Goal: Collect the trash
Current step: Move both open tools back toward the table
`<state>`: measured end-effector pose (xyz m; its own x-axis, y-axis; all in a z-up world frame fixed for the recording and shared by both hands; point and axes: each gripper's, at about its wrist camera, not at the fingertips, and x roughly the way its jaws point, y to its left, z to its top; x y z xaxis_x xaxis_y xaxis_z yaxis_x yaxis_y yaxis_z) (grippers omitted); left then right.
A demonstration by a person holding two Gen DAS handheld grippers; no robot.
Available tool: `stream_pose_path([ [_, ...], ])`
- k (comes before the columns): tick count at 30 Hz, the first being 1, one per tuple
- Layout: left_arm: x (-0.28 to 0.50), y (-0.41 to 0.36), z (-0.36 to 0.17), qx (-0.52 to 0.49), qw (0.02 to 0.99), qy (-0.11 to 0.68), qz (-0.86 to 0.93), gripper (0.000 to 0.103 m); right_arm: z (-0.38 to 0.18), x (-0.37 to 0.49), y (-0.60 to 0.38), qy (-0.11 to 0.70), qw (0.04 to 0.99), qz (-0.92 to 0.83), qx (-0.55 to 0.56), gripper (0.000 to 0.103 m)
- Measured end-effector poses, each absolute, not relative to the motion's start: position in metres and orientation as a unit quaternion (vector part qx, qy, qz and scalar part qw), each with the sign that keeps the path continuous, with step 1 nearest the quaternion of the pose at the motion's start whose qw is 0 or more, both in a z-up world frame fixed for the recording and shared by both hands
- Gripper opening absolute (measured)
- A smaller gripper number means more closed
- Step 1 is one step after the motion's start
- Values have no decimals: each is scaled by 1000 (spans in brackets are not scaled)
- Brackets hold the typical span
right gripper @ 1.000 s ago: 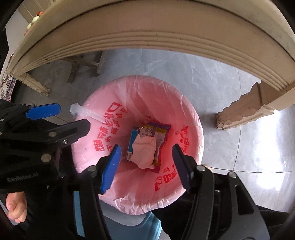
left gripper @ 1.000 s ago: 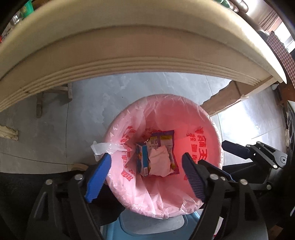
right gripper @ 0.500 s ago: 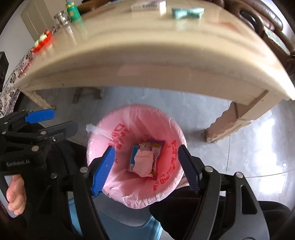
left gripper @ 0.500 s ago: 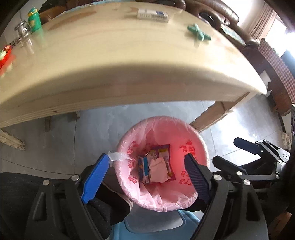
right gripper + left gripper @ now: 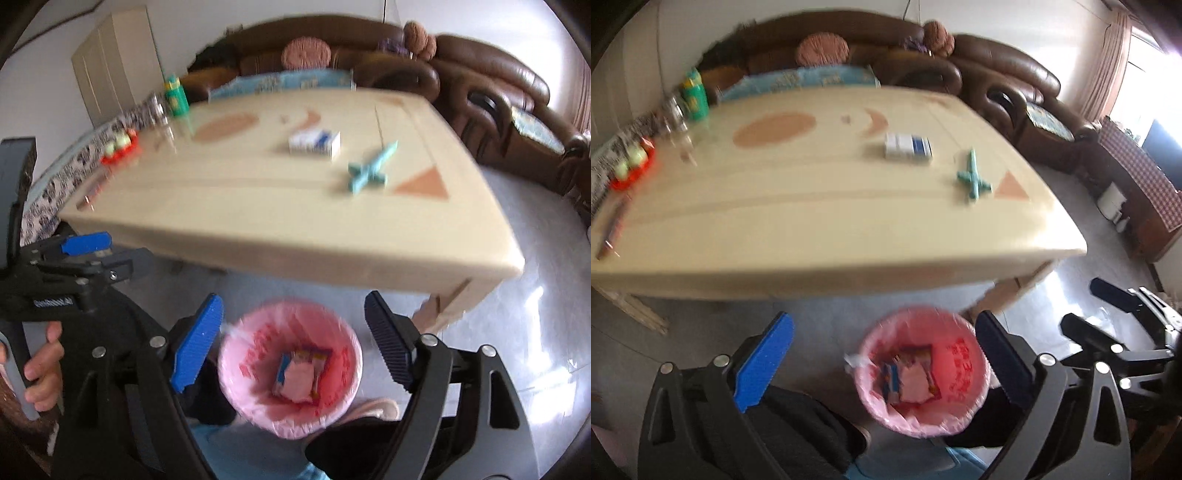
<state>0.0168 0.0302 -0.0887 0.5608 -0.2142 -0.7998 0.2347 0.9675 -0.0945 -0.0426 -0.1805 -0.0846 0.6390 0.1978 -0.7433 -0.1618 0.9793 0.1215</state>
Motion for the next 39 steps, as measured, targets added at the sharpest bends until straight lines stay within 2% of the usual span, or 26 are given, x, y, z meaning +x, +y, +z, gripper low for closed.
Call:
stream_pose_path([
  [8, 31, 30, -16, 67, 912, 378, -143, 96, -19, -28, -187, 355, 931, 77, 26, 79],
  [18, 66, 17, 49, 105, 923, 328, -174, 96, 24, 6, -200, 326, 943, 49, 39, 84],
  [25, 117, 2, 34, 168, 898, 344, -220, 96, 28, 38, -210, 335, 940, 34, 50, 84],
  [39, 190, -30, 1, 249, 870, 339, -257, 96, -10, 113, -225, 372, 927, -2, 57, 84],
])
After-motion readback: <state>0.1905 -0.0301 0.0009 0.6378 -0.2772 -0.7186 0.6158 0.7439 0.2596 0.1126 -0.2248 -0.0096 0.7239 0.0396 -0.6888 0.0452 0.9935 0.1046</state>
